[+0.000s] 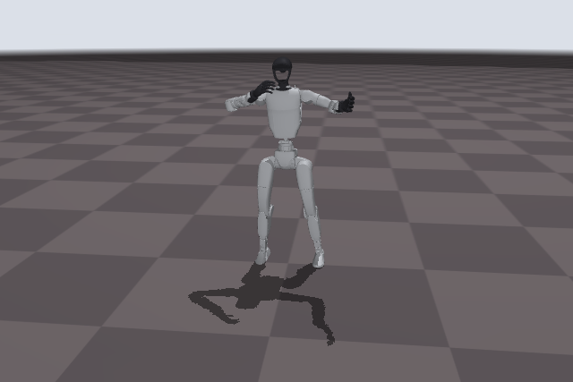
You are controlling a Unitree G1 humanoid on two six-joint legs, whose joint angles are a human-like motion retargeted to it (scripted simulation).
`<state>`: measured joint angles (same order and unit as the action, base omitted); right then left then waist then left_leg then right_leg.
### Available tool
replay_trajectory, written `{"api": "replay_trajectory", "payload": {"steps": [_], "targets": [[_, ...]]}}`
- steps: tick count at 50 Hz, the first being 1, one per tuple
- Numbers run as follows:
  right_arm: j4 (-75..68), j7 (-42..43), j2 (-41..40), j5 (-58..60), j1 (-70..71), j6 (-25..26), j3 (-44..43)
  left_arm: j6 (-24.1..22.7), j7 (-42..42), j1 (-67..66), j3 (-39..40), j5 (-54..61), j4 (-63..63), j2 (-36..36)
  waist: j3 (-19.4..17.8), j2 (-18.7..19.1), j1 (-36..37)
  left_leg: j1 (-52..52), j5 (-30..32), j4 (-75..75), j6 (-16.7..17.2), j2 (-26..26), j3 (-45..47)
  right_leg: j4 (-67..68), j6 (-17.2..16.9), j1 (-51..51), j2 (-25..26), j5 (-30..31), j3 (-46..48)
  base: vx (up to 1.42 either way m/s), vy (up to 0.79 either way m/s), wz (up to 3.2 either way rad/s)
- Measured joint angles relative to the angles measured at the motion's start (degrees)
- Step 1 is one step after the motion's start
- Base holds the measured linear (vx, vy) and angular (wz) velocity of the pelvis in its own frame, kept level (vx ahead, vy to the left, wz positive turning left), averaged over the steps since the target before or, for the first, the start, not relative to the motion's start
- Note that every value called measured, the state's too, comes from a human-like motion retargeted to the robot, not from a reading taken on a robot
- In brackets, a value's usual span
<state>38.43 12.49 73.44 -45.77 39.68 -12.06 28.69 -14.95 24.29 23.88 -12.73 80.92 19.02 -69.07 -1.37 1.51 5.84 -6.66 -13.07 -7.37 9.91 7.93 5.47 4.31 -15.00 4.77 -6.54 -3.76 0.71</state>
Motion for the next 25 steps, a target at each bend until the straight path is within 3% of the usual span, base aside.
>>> {"api": "replay_trajectory", "payload": {"steps": [2, 5, 7, 9, 14, 17, 18, 20, 22, 23, 25], "targets": [[8.9, -5.2, -2.2, -4.5, 5.8, -0.7, 7.4, 0.7, 1.6, -0.3, 2.5, 2.3, 5.5, 1.1, -0.1, 0.2, -0.6, 0.1, 0.1, -0.1, -0.1, -0.1, 0.0, -0.1, 0.0, -0.1, -0.1, 0.1, -0.1, 0.00, 0.00, 0.00], [13.9, -10.7, -3.4, -6.5, 10.5, -0.2, 14.1, 0.6, -0.8, -2.5, 3.6, 2.7, 3.8, 0.4, -0.4, 0.4, -0.9, 0.3, 0.1, -0.3, 0.1, 0.1, 0.2, -0.3, 0.0, -0.2, 0.2, 0.4, -0.3, 0.00, 0.00, 0.00], [9.8, -12.0, -1.8, -3.8, 10.7, 0.4, 14.3, 3.6, -9.7, -6.2, 3.1, -4.2, -3.7, -2.6, -0.7, 0.8, -1.0, 0.4, 0.0, -0.4, 0.6, 0.6, 0.1, -0.3, 0.0, -0.2, 0.6, 0.5, -0.2, 0.00, 0.00, 0.00], [1.8, -6.5, -0.6, -0.5, 7.2, -0.1, 11.6, 0.6, -12.5, -7.8, 2.1, 5.0, -16.4, -2.5, -1.1, 0.8, -0.6, 0.2, 0.1, -0.1, 0.8, 0.9, 0.2, -0.2, 0.0, -0.3, 1.0, 0.5, -0.2, 0.00, 0.00, 0.00], [-27.2, -0.6, -1.4, 2.9, -0.7, 2.0, 1.6, -0.2, -28.6, -2.0, -9.8, 6.6, -49.6, -6.8, -1.3, -0.1, 0.1, 0.2, -0.2, 0.0, 2.2, 2.0, 0.3, 0.0, 0.0, -0.5, 2.2, 0.8, -0.3, 0.00, 0.00, 0.00], [-45.6, 2.5, -3.5, 0.1, -1.8, 5.7, -0.8, 1.8, -36.5, 8.9, -21.4, 6.5, -65.1, -5.8, -1.3, -0.7, 0.5, 0.3, -0.3, 0.1, 2.8, 2.4, 0.4, 0.1, 0.0, -0.7, 2.6, 1.0, -0.3, 0.00, 0.00, 0.00], [-51.6, -0.9, -2.8, 2.4, -1.5, 9.0, -1.2, 3.4, -39.6, 12.8, -24.3, 5.0, -67.8, -5.3, -1.3, -0.9, 0.9, 0.3, -0.3, 0.1, 2.8, 2.4, 0.4, 0.1, 0.0, -0.8, 2.6, 1.0, -0.3, 0.00, 0.00, 0.00], [-57.3, 8.1, -5.9, -11.8, -3.4, 7.1, -4.3, 2.7, -38.1, 17.4, -27.8, 5.7, -69.8, -4.4, -1.5, -1.1, 1.4, 0.3, -0.2, 0.3, 3.2, 2.5, 0.4, 0.0, 0.0, -0.7, 2.8, 1.2, -0.2, 0.00, 0.00, 0.00], [-54.7, -11.2, -6.6, -30.9, -7.5, 4.9, -9.4, 1.6, -40.2, 19.0, -27.7, 1.1, -65.6, -7.0, -1.4, -1.4, 1.8, 0.7, -0.2, -0.1, 3.3, 2.7, 0.1, 0.0, 0.0, -0.8, 2.9, 1.3, -0.1, 0.00, 0.00, 0.00], [-53.1, -11.3, -6.3, -32.1, -9.0, 3.7, -10.8, 0.7, -38.3, 18.5, -27.0, -0.4, -62.5, -8.3, -1.4, -1.4, 2.2, 0.8, -0.2, -0.2, 3.3, 2.7, 0.2, -0.2, 0.0, -0.8, 3.0, 1.4, -0.1, 0.00, 0.00, 0.00], [-50.6, -8.7, -0.8, -7.5, -11.4, 6.4, -12.0, 0.5, -34.4, 16.7, -24.7, -4.9, -53.7, -10.6, -1.6, -1.6, 2.6, 0.8, 0.1, 0.0, 2.5, 2.2, 0.1, -0.2, 0.0, -0.9, 2.4, 1.3, 0.0, 0.00, 0.00, 0.00]]}}
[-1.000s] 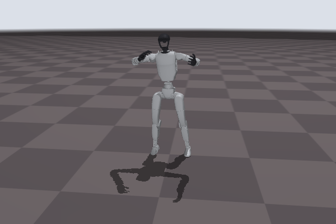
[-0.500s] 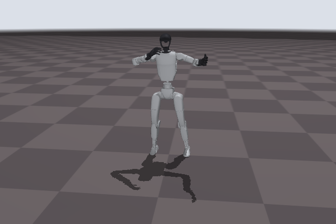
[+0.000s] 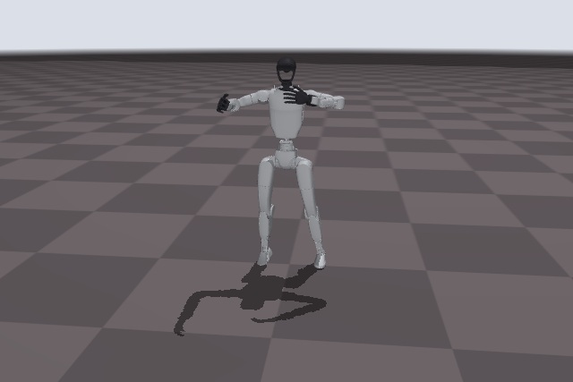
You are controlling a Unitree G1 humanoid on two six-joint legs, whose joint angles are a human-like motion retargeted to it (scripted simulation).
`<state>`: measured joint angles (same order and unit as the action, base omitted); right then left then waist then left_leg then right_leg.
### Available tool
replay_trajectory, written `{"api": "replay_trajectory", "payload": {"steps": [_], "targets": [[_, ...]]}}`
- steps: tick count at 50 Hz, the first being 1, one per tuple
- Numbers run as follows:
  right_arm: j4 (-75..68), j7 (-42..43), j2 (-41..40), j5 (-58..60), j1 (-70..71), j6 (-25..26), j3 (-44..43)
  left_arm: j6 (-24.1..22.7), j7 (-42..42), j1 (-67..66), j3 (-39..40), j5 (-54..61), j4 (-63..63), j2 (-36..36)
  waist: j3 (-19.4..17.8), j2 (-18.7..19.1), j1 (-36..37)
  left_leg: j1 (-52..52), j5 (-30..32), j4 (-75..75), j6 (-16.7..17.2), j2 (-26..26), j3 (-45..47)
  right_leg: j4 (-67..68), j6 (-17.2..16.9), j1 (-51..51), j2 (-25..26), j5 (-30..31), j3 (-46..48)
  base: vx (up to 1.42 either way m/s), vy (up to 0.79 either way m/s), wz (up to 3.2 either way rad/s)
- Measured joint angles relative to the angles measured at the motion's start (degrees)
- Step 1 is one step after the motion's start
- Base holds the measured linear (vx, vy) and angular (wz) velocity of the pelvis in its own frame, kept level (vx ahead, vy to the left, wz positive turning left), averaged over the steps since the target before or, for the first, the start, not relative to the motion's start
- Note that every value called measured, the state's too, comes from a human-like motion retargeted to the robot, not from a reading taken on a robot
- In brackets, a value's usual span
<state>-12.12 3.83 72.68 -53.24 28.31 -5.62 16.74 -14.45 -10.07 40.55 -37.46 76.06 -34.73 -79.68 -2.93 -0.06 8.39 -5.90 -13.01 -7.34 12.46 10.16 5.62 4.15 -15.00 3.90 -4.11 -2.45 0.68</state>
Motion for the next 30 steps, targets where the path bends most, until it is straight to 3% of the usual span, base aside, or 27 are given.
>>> {"api": "replay_trajectory", "payload": {"steps": [2, 6, 8, 9, 11, 14, 17, 20, 25, 30], "targets": [[13.1, 14.8, -2.6, -7.7, -2.6, -6.7, -1.5, -0.8, 8.1, -4.3, 3.7, -0.2, 10.4, 0.3, -0.1, 0.4, -0.5, 0.0, 0.1, 0.1, 0.1, -0.1, -0.2, 0.0, 0.0, 0.1, -0.1, -0.1, 0.2, 0.00, 0.00, 0.00], [34.5, 16.6, 1.3, 8.2, 0.6, -8.8, 2.7, 1.3, 20.3, -9.9, 10.1, -2.1, 33.9, 3.6, 0.1, 1.2, -1.5, 0.5, 0.4, -0.2, -1.3, -0.9, -0.3, -0.2, 0.0, -0.1, -1.0, -0.3, 0.2, 0.00, 0.00, 0.00], [46.2, 15.1, 2.7, 14.1, 5.1, -9.3, 7.1, 4.9, 23.2, -11.3, 11.8, -6.2, 45.6, 4.8, 0.3, 1.8, -2.3, 0.8, 0.5, -0.4, -1.9, -1.3, -0.4, -0.3, 0.0, -0.1, -1.4, -0.4, 0.3, 0.00, 0.00, 0.00], [51.8, 14.7, 2.6, 15.5, 7.3, -9.6, 9.5, 5.2, 26.8, -11.8, 12.5, -2.6, 49.7, 6.6, 0.2, 2.0, -2.6, 0.8, 0.6, -0.3, -2.3, -1.6, -0.5, -0.3, 0.0, -0.2, -1.7, -0.4, 0.3, 0.00, 0.00, 0.00], [61.2, 12.5, 1.9, 17.2, 11.2, -9.9, 14.0, 4.7, 32.6, -12.9, 13.1, 5.6, 53.8, 9.4, 0.1, 2.4, -2.8, 0.9, 0.9, -0.1, -3.0, -2.0, -0.4, -0.4, 0.0, -0.4, -2.0, -0.3, 0.1, 0.00, 0.00, 0.00], [67.2, 7.0, 2.2, 19.0, 14.4, -8.4, 17.8, 4.7, 29.8, -16.1, 12.2, 8.2, 49.9, 8.8, 0.0, 3.3, -3.2, 1.2, 1.0, -0.2, -3.1, -1.8, -0.3, -0.5, 0.0, -0.6, -1.9, -0.1, 0.0, 0.00, 0.00, 0.00], [60.5, 7.6, 3.9, 20.7, 11.8, -7.1, 15.5, 3.2, 23.3, -20.4, 13.4, 11.4, 35.2, 7.4, -0.2, 4.0, -3.7, 1.0, 0.8, 0.0, -2.6, -1.5, -0.1, -0.4, 0.0, -0.7, -1.5, -0.1, -0.2, 0.00, 0.00, 0.00], [44.8, 7.8, 5.0, 22.1, 7.1, -5.9, 9.4, 1.7, 12.6, -20.2, 14.6, 11.4, 17.7, 5.7, 0.0, 4.0, -3.8, 0.7, 0.2, -0.2, -1.5, -0.8, 0.3, -0.2, 0.0, -0.7, -0.8, -0.2, -0.4, 0.00, 0.00, 0.00], [12.1, 7.7, 2.7, 25.5, 6.8, -1.5, 5.8, 0.7, -3.4, -7.3, 9.1, 5.8, -7.4, 6.4, 0.3, 3.4, -3.7, 0.3, -0.7, -0.5, 0.3, 0.1, 0.9, 0.1, 0.0, -0.5, 0.1, -0.3, -0.9, 0.00, 0.00, 0.00], [-10.8, 18.1, -1.9, 17.5, 8.6, 4.2, 2.6, 3.9, -7.4, -0.7, 3.1, 11.0, -15.3, 7.1, 0.4, 3.1, -2.8, -0.3, -0.7, -0.1, 0.6, 0.0, 1.1, -0.1, 0.0, -0.1, -0.1, -0.2, -0.9, 0.00, 0.00, 0.00]]}}
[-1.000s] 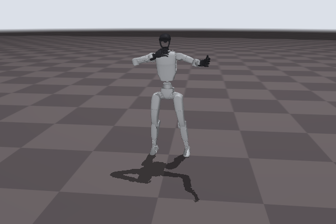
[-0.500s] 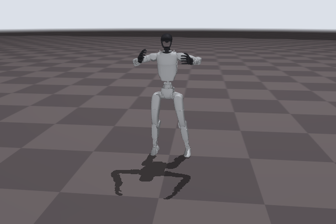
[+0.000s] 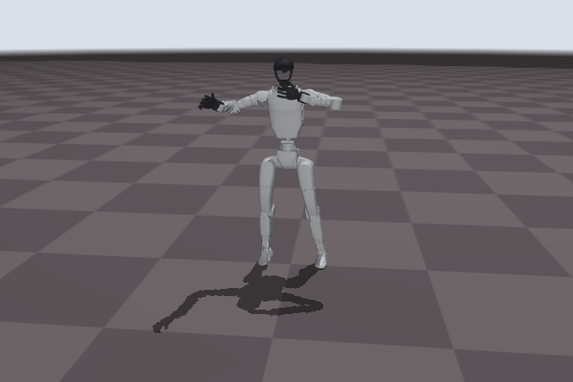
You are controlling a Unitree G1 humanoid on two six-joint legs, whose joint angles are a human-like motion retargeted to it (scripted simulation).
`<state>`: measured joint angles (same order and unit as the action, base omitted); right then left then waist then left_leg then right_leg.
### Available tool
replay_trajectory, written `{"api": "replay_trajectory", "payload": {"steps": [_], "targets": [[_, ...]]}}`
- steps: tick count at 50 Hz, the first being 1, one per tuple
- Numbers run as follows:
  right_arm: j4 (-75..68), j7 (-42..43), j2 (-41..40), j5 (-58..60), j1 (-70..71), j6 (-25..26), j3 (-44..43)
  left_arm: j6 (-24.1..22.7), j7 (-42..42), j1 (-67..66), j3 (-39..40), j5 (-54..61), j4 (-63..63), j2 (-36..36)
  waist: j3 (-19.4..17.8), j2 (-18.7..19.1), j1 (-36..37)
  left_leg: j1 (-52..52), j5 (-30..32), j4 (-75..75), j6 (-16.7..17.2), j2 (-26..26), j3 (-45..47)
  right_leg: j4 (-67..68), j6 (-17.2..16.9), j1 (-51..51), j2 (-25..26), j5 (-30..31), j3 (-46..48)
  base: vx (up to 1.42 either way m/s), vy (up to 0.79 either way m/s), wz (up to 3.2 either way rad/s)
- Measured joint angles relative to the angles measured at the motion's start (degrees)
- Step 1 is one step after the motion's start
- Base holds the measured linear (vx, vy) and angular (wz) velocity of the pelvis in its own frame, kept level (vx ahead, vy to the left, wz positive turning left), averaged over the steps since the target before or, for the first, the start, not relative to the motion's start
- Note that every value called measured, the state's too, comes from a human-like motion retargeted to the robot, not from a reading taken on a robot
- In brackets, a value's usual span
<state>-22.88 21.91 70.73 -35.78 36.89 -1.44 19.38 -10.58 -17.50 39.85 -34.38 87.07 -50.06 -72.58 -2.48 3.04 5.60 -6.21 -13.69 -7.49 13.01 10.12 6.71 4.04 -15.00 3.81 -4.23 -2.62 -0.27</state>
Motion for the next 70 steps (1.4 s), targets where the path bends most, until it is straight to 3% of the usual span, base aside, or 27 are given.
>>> {"api": "replay_trajectory", "payload": {"steps": [4, 9, 10, 13, 16, 19, 23, 27, 30, 33, 35, 38, 40, 42, 43, 45, 48, 52, 55, 60, 65, 68, 70], "targets": [[5.1, 2.9, 0.8, -4.0, -4.5, -3.3, -4.6, -3.0, 6.9, -3.6, 5.4, -9.6, 15.2, -5.4, -0.1, -0.1, 0.4, 0.0, 0.1, 0.0, 0.0, -0.3, -0.5, -0.1, 0.0, 0.4, -0.4, -0.1, 0.6, 0.00, 0.00, 0.05], [31.2, -13.5, 5.2, -8.7, -11.0, -6.8, -4.2, -2.7, 16.7, -10.8, 15.0, -17.4, 46.8, -5.5, 0.2, 0.5, -0.7, 0.7, 0.2, -0.6, -1.0, -1.0, -1.4, -0.1, 0.0, 0.6, -1.2, -0.5, 1.5, 0.01, 0.00, 0.08], [38.2, -12.7, 4.6, -14.7, -11.2, -8.9, -2.7, -2.7, 20.8, -11.5, 16.6, -16.9, 53.3, -4.3, 0.2, 0.7, -1.1, 0.8, 0.2, -0.7, -1.1, -1.2, -1.6, -0.2, 0.0, 0.6, -1.4, -0.6, 1.6, 0.00, 0.00, 0.00], [55.6, -15.8, 4.7, -16.0, -6.4, -9.4, 3.8, -2.0, 31.2, -11.4, 21.2, -8.0, 69.6, 0.7, 0.0, 1.1, -2.0, 1.0, 0.6, -0.6, -2.2, -2.1, -1.8, -0.2, 0.0, 0.6, -2.3, -0.8, 1.7, 0.00, 0.00, 0.00], [69.0, -18.1, 2.7, -14.3, -0.4, -9.1, 9.2, -2.2, 39.4, -11.3, 25.0, -2.0, 76.8, 3.6, -0.3, 1.3, -2.2, 1.0, 0.9, -0.4, -2.9, -2.6, -1.8, -0.3, 0.0, 0.5, -2.8, -0.8, 1.6, 0.00, 0.00, 0.00], [75.7, -20.8, 1.1, -13.5, 2.5, -9.4, 10.5, -2.4, 36.8, -14.5, 25.7, -1.9, 72.0, 2.8, -0.4, 1.6, -2.0, 1.0, 0.9, -0.6, -2.8, -2.2, -1.7, -0.4, 0.0, 0.4, -2.4, -0.6, 1.4, 0.00, 0.00, 0.00], [70.9, -20.2, 2.5, -10.9, 0.1, -10.4, 4.9, -1.3, 24.4, -21.2, 24.0, -0.2, 52.1, -0.3, -0.2, 1.7, -1.2, 0.8, 0.5, -0.6, -2.2, -1.4, -1.4, -0.2, 0.0, 0.4, -1.5, -0.5, 1.1, 0.00, 0.00, 0.00], [55.2, -17.6, 4.2, -8.2, -2.4, -10.5, -0.3, 0.1, 11.5, -19.6, 16.7, 1.6, 28.4, -2.6, 0.6, 0.8, -0.7, 0.5, -0.1, -0.8, -1.4, -0.8, -1.2, 0.1, 0.0, 0.4, -0.8, -0.7, 0.9, 0.00, 0.00, 0.00], [40.6, -15.2, 2.8, -11.9, -1.0, -10.2, 0.5, 0.5, 4.4, -12.4, 7.6, -1.5, 12.5, -1.8, 1.0, 0.1, -0.9, 0.3, -0.6, -1.0, -0.8, -0.5, -1.0, 0.4, 0.0, 0.5, -0.6, -0.7, 0.8, 0.00, 0.00, 0.00], [26.0, -14.5, 2.8, -7.5, 2.6, -4.9, 2.5, 3.3, -1.7, -4.8, -0.2, -6.4, 2.7, 0.5, 1.1, -0.6, -0.8, 0.0, -0.7, -1.0, -0.8, -0.6, -0.9, 0.5, 0.0, 0.7, -0.6, -0.7, 0.6, 0.00, 0.00, 0.00], [22.0, -3.9, 0.3, -14.8, 3.1, -6.6, 3.3, 2.9, 0.1, -3.1, -2.4, -5.6, 0.9, 1.4, 0.9, -1.0, -0.7, -0.4, -0.6, -0.9, -0.5, -0.6, -0.9, 0.6, 0.0, 0.9, -0.6, -0.6, 0.6, 0.00, 0.00, 0.00], [24.3, -0.8, 1.6, -14.0, 0.6, -8.6, 2.3, 0.5, 4.2, -5.7, 1.5, -9.3, 7.4, -1.3, 0.5, -1.3, 0.3, -0.5, -0.5, -1.0, -0.5, -0.6, -1.0, 0.4, 0.0, 1.2, -0.7, -0.4, 0.7, 0.00, 0.00, 0.00], [29.6, -12.9, 6.1, -3.6, -2.0, -5.8, 0.6, 0.0, 4.3, -9.3, 7.0, -14.8, 16.5, -3.6, -0.3, -1.4, 0.7, -0.3, -0.2, -1.1, -0.9, -0.8, -1.3, 0.6, 0.0, 1.1, -0.9, -0.5, 1.0, 0.00, 0.00, 0.00], [42.3, -8.9, 4.9, -15.8, -7.7, -10.5, -0.9, -0.3, 9.6, -14.1, 12.9, -16.0, 26.4, -4.2, -1.1, -1.2, 0.5, 0.0, 0.0, -1.2, -0.7, -0.8, -1.8, 0.6, 0.0, 1.1, -0.8, -0.4, 1.4, 0.00, 0.00, 0.00], [47.5, -11.3, 5.6, -16.1, -9.6, -10.2, -1.2, 0.0, 11.3, -16.1, 15.3, -16.9, 31.6, -4.1, -1.5, -1.2, 0.6, 0.2, 0.1, -1.3, -0.9, -0.9, -2.0, 0.6, 0.0, 1.0, -0.9, -0.4, 1.5, 0.00, 0.00, 0.00], [57.7, -14.6, 6.8, -14.1, -12.1, -9.8, -1.0, 0.4, 15.3, -19.3, 19.5, -15.8, 41.5, -2.8, -2.3, -1.2, 0.5, 0.8, 0.5, -1.3, -1.4, -1.2, -2.4, 0.6, 0.0, 0.7, -1.3, -0.3, 1.9, -0.03, 0.00, 0.08], [70.3, -16.0, 7.4, -4.4, -11.8, -10.0, 1.2, -0.2, 23.1, -22.0, 24.1, -5.2, 52.2, 1.7, -3.6, -1.2, 0.4, 1.7, 1.4, -0.9, -2.5, -2.1, -2.9, 0.5, 0.0, 0.0, -2.1, 0.0, 2.3, -0.07, 0.02, 0.12], [78.0, -15.5, 6.2, 1.9, -9.5, -11.2, 3.8, -3.1, 31.4, -23.7, 28.8, 3.2, 57.7, 5.4, -5.5, -1.3, -0.5, 3.2, 2.9, -0.1, -3.5, -2.9, -3.6, 0.8, 0.0, -1.7, -2.9, 0.5, 2.7, -0.09, 0.01, 0.11], [74.2, -11.1, 6.1, 4.4, -9.1, -11.8, 1.8, -4.0, 30.0, -26.7, 30.9, 3.0, 53.0, 5.0, -6.7, -1.3, -1.3, 4.5, 3.9, 0.6, -3.8, -3.2, -4.0, 1.1, 0.0, -3.4, -3.2, 1.0, 2.8, -0.11, -0.01, 0.08], [55.7, -4.5, 7.1, 9.6, -12.7, -10.4, -6.3, -4.8, 20.7, -32.0, 29.5, 2.9, 29.7, 3.5, -8.6, -2.1, -1.9, 6.5, 5.6, 2.3, -4.1, -3.6, -4.4, 1.5, 0.0, -6.2, -3.5, 1.9, 2.8, -0.11, -0.01, 0.02], [31.5, 1.3, 6.4, 5.2, -11.4, -7.4, -5.1, -1.1, 9.0, -25.2, 14.9, -1.5, 3.4, 2.3, -9.4, -2.9, -1.7, 6.8, 6.8, 4.2, -3.6, -3.6, -4.8, 1.0, 0.0, -7.1, -3.5, 2.7, 2.9, -0.06, -0.01, 0.09], [22.3, 2.0, 5.6, -1.0, -8.2, -5.8, -2.7, 2.2, 3.9, -16.5, 7.0, -6.7, -2.2, 2.2, -9.7, -2.8, -1.9, 6.9, 7.2, 4.6, -3.4, -3.8, -5.6, 1.7, 0.0, -7.3, -3.7, 2.3, 3.4, -0.02, -0.01, 0.13], [20.5, -4.1, 8.1, 4.9, -8.6, -3.1, -3.3, 2.9, 1.7, -14.9, 7.3, -12.3, -1.9, 0.9, -9.4, -2.5, -1.5, 6.6, 7.3, 4.9, -3.5, -4.1, -6.0, 1.8, 0.0, -7.0, -4.0, 2.1, 3.7, 0.00, 0.00, 0.00]]}}
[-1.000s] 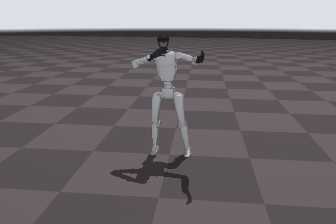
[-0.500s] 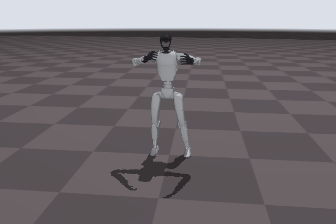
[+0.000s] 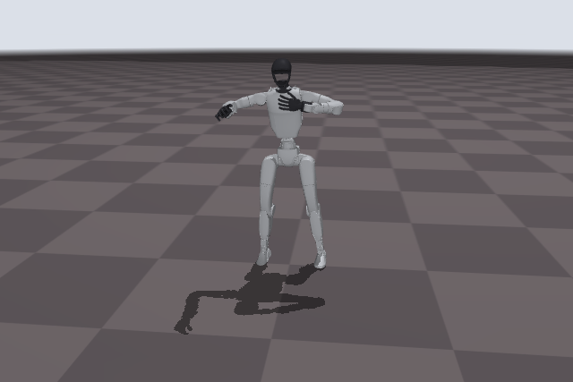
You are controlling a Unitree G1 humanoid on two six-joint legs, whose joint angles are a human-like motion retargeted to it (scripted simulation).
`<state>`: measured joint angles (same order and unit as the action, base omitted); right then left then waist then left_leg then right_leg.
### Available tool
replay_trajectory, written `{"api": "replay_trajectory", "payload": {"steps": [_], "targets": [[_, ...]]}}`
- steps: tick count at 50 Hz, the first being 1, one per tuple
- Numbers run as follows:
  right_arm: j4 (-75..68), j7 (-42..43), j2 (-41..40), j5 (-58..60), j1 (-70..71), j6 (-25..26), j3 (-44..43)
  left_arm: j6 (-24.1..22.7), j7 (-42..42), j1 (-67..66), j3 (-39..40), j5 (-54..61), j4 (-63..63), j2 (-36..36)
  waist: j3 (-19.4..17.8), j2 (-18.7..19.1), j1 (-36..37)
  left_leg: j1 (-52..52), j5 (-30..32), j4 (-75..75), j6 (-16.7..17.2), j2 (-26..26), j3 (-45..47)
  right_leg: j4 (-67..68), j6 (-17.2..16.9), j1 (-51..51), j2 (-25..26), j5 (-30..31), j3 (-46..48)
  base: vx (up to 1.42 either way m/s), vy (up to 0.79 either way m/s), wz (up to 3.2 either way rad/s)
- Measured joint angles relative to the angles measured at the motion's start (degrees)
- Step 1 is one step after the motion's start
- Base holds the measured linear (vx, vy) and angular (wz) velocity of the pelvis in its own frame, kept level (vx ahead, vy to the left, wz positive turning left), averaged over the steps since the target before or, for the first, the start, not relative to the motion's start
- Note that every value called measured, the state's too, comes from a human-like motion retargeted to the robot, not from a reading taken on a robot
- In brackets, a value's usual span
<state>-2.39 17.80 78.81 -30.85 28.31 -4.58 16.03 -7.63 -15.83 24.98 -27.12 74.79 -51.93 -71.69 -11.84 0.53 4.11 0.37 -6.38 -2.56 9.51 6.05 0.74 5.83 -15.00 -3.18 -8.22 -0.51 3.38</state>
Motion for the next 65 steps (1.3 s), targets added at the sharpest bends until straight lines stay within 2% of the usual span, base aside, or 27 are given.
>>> {"api": "replay_trajectory", "payload": {"steps": [2, 3, 5, 8, 10, 12, 13, 15, 20, 25, 28, 30, 33, 36, 40, 43, 46, 50, 53, 57, 61, 65], "targets": [[7.4, 4.3, -2.0, -10.3, -3.1, -5.5, -1.6, -2.5, 4.5, -2.1, 3.3, -1.2, 4.5, -1.4, 0.6, 0.4, -0.1, -0.3, -0.1, 0.0, 0.1, -0.2, -0.6, 0.3, 0.0, 0.5, -0.3, -0.5, 0.4, 0.07, -0.01, 0.21], [11.6, 3.1, -2.0, -12.3, -4.8, -6.3, -2.3, -2.8, 5.6, -3.7, 5.7, -2.2, 8.1, -2.3, 1.0, 0.5, -0.1, -0.4, -0.2, -0.1, 0.0, -0.4, -0.8, 0.4, 0.0, 0.7, -0.5, -0.8, 0.6, 0.09, -0.01, 0.21], [21.1, -3.3, -2.1, -18.3, -7.4, -7.3, -2.8, -2.8, 6.9, -6.4, 10.3, -3.9, 16.9, -3.9, 1.9, 0.9, -0.2, -0.6, -0.5, -0.4, 0.0, -0.6, -1.3, 0.6, 0.0, 1.2, -0.7, -1.3, 0.9, 0.10, -0.01, 0.19], [34.6, -11.4, -2.8, -24.4, -4.9, -6.6, 0.9, -1.3, 9.4, -6.6, 13.7, -6.4, 33.3, -4.2, 2.8, 1.5, -0.4, -0.4, -1.3, -1.8, -0.1, -0.9, -2.1, 1.7, 0.0, 1.5, -1.1, -2.5, 1.2, 0.10, -0.01, 0.16], [43.8, -13.0, -2.9, -23.4, -1.8, -6.6, 5.6, -0.9, 13.2, -8.3, 14.9, -4.9, 42.5, -4.2, 4.3, 1.6, -0.6, -0.9, -1.5, -1.9, -0.3, -1.0, -2.3, 0.7, 0.0, 2.6, -1.2, -2.4, 1.3, 0.11, -0.01, 0.09], [49.3, -12.8, -4.4, -17.2, 5.1, -6.6, 9.7, -0.8, 19.3, -6.6, 15.3, -0.3, 49.8, -1.5, 4.4, 1.7, -0.6, -0.1, -2.1, -3.4, -0.6, -1.2, -2.7, 1.6, 0.0, 2.3, -1.3, -3.2, 1.3, 0.09, -0.01, 0.06], [51.8, -12.0, -5.0, -13.8, 7.8, -6.9, 11.6, -1.5, 22.6, -6.5, 15.7, 3.5, 52.1, -0.2, 4.8, 1.7, -0.6, 0.0, -2.3, -3.9, -0.7, -1.3, -2.8, 1.5, 0.0, 2.5, -1.4, -3.2, 1.3, 0.07, 0.00, 0.03], [55.0, -12.3, -5.7, -10.8, 12.0, -9.9, 13.3, -4.6, 28.4, -6.7, 17.1, 13.9, 54.7, 1.0, 5.5, 2.0, -0.6, -0.3, -1.8, -3.9, -0.8, -0.8, -2.3, 0.6, 2.2, 3.4, -1.2, -3.6, 1.7, 0.06, 0.02, 0.00], [51.4, -6.9, -4.0, -4.0, 12.0, -11.8, 10.0, -8.0, 28.2, -7.7, 19.9, 16.0, 47.5, 0.2, 7.3, 0.7, 0.1, 0.9, -2.8, -6.0, -1.0, -1.3, -2.9, -0.2, 1.1, 3.7, -1.6, -3.3, 1.5, 0.04, 0.04, 0.02], [36.9, -3.0, -3.7, -3.8, 7.5, -9.8, 4.8, -9.2, 18.7, -4.0, 14.1, 19.2, 25.9, -1.9, 7.8, -1.8, 1.1, 1.6, -3.9, -7.1, -1.1, -1.6, -3.0, 0.4, 0.3, 3.0, -1.9, -2.8, 0.4, 0.00, 0.09, -0.02], [32.3, -2.3, -6.2, -8.5, 6.6, -8.2, 5.1, -7.3, 10.3, -0.2, 6.7, 22.2, 12.9, -1.5, 7.1, -3.2, 0.8, 1.4, -4.3, -7.0, -1.0, -1.8, -2.9, 1.7, 0.0, 2.2, -2.0, -2.7, -0.5, -0.02, 0.11, -0.03], [32.7, -5.4, -7.6, -14.6, 6.6, -8.6, 5.7, -4.3, 5.1, 1.5, 1.1, 23.9, 6.5, -1.5, 6.7, -3.7, 0.2, 1.3, -4.5, -6.7, -0.8, -1.8, -2.9, 2.6, 0.0, 1.7, -2.1, -2.8, -1.1, -0.02, 0.10, 0.00], [39.0, -12.9, -7.3, -20.7, 6.9, -9.8, 6.7, -1.1, 0.5, 2.0, -3.4, 20.3, 4.7, -3.0, 6.3, -4.0, -0.5, 0.9, -4.6, -5.8, -0.5, -2.1, -3.0, 3.9, 0.1, 1.0, -2.3, -3.1, -1.7, -0.01, 0.08, 0.03], [48.8, -20.2, -6.0, -25.3, 6.5, -10.9, 8.5, -1.8, 2.1, -0.1, -0.8, 12.5, 11.6, -5.1, 6.7, -4.0, -0.4, 0.4, -4.4, -4.8, -0.4, -2.5, -3.2, 4.5, 0.5, 0.8, -2.7, -3.7, -2.2, 0.00, 0.02, 0.02], [56.5, -24.4, -4.8, -26.0, 7.5, -11.2, 11.2, -2.7, 8.3, -5.1, 6.4, 7.0, 30.3, -5.6, 8.3, -3.2, 0.3, -0.4, -4.1, -3.6, -0.5, -2.9, -3.2, 4.3, 0.9, 1.1, -3.1, -4.3, -2.7, 0.00, 0.00, 0.00], [52.6, -18.9, -4.1, -20.3, 8.5, -12.0, 10.3, -2.1, 14.8, -7.9, 10.2, 6.0, 47.5, -3.9, 9.6, -2.0, 0.3, -1.1, -3.9, -3.0, -0.6, -2.9, -2.9, 3.4, 1.0, 1.7, -3.1, -4.6, -3.2, 0.05, -0.04, -0.10], [42.5, -10.7, -3.4, -15.7, 8.4, -12.1, 9.3, -0.8, 22.8, -9.0, 12.1, 10.9, 63.1, -0.9, 10.2, -0.8, -0.1, -1.9, -3.7, -2.8, -0.6, -2.5, -2.5, 2.5, 1.1, 2.5, -2.8, -4.7, -3.8, 0.05, -0.06, -0.17], [24.2, -1.1, -3.1, -11.9, 7.4, -10.4, 10.0, -1.7, 33.1, -8.6, 13.2, 15.2, 72.6, 2.1, 10.3, 0.3, -0.5, -3.0, -3.8, -2.7, -0.4, -1.8, -1.9, 1.4, 1.0, 3.7, -2.1, -4.5, -4.6, 0.04, -0.08, -0.17], [9.3, 1.2, -3.3, -10.6, 5.0, -7.3, 9.6, -3.5, 31.2, -8.6, 12.3, 15.5, 64.7, 1.5, 10.4, 0.4, 0.1, -3.7, -3.9, -2.7, -0.1, -1.3, -1.7, 0.6, 0.6, 4.7, -1.6, -4.3, -4.9, 0.04, -0.08, -0.10], [-5.1, -0.1, -4.4, -13.7, -1.4, -3.8, 4.6, -6.2, 23.6, -5.6, 8.0, 14.0, 41.8, -1.1, 10.6, -0.1, 1.7, -4.3, -3.9, -2.5, 0.1, -0.8, -1.7, -0.5, 0.0, 5.6, -1.1, -3.8, -5.1, 0.03, -0.08, -0.02], [-6.7, -5.0, -4.9, -16.7, -6.4, -4.2, -0.3, -8.1, 12.5, 2.0, 1.1, 12.1, 17.3, -1.9, 11.0, 0.0, 2.4, -4.3, -4.1, -2.5, 0.7, 0.5, -2.0, -1.7, 0.0, 6.2, 0.2, -3.4, -5.1, 0.03, -0.10, -0.01], [1.0, -8.8, -3.4, -11.7, -5.5, -4.3, -0.7, -5.7, 2.0, 9.1, -7.0, 16.4, -0.2, -0.2, 11.2, 0.7, 2.1, -4.3, -4.1, -2.5, 1.0, 1.1, -1.9, -2.3, 0.0, 6.4, 0.9, -3.2, -5.4, 0.01, -0.05, -0.03]]}}
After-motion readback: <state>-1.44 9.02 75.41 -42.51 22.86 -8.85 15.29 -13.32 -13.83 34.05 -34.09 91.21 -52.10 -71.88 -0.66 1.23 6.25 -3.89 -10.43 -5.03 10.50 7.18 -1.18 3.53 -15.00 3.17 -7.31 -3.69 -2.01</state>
